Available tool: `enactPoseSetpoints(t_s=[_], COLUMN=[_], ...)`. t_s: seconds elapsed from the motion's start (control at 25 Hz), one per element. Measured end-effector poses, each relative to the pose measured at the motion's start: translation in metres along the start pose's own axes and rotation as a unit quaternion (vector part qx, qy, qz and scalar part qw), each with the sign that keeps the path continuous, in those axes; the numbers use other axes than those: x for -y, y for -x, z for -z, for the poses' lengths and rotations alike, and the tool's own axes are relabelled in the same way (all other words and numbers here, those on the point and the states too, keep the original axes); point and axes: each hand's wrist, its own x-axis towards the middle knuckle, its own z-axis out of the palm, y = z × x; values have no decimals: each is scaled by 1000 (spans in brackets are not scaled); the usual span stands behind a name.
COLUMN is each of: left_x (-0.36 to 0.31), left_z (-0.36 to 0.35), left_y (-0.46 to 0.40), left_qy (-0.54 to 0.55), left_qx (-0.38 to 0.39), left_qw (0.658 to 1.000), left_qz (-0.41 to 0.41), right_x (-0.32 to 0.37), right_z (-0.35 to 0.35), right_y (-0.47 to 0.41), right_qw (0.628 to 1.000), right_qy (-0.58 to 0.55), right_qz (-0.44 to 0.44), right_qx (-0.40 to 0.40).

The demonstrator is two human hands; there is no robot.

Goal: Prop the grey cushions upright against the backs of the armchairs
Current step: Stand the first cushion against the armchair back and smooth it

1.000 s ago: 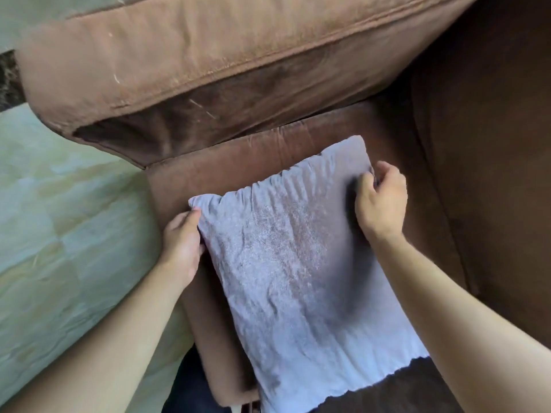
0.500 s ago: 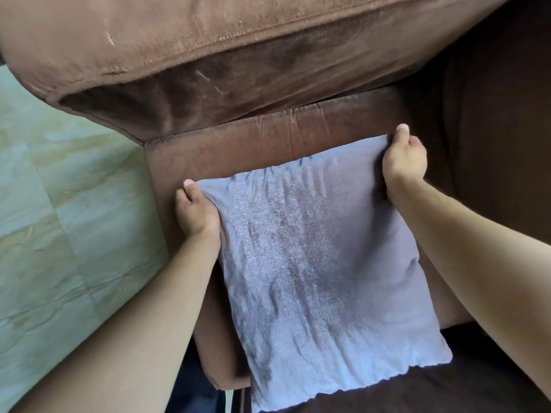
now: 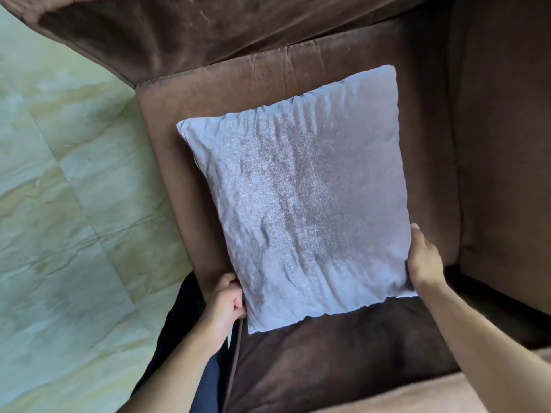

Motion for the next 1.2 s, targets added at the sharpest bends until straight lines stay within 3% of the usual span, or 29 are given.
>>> enactPoseSetpoints(t_s=[0.16,0.28,0.36,0.44,0.6,0.72,0.84,0.96,1.04,1.12,1.2], left_x=[27,19,3,-20,-53,-64,-77,-93,-115,-155,-204], left_z=[-15,-18,-21,-35,-84,-131,-187,-226,-234,-236,-240], left_y=[0,-1,3,7,21,30,28,6,10,23,39], left_qy=[-132,-136,-37,156,186,186,97,-55,-84,-102,-158], left_qx=[-2,-35,-65,-39,17,76,126,18,-44,-81,-106], left_qw=[991,988,989,972,970,968,977,983,965,935,879], left_qz=[-20,-67,-126,-172,-159,-152,-144,-175,-243,-329,-437], right_x=[-18,-8,0,4,25,42,35,24,24,25,31], right_z=[-10,-7,2,16,60,113,163,183,176,159,145], right_y=[19,21,24,28,53,73,70,51,48,49,54], right_qw=[996,995,992,983,935,906,894,896,895,888,881], right_qy=[-47,-92,-120,-153,-265,-242,-208,-159,-141,-142,-135], right_qz=[-66,-24,33,98,234,345,362,277,244,248,249], right_qx=[-37,-6,29,40,43,-30,-166,-307,-345,-360,-378])
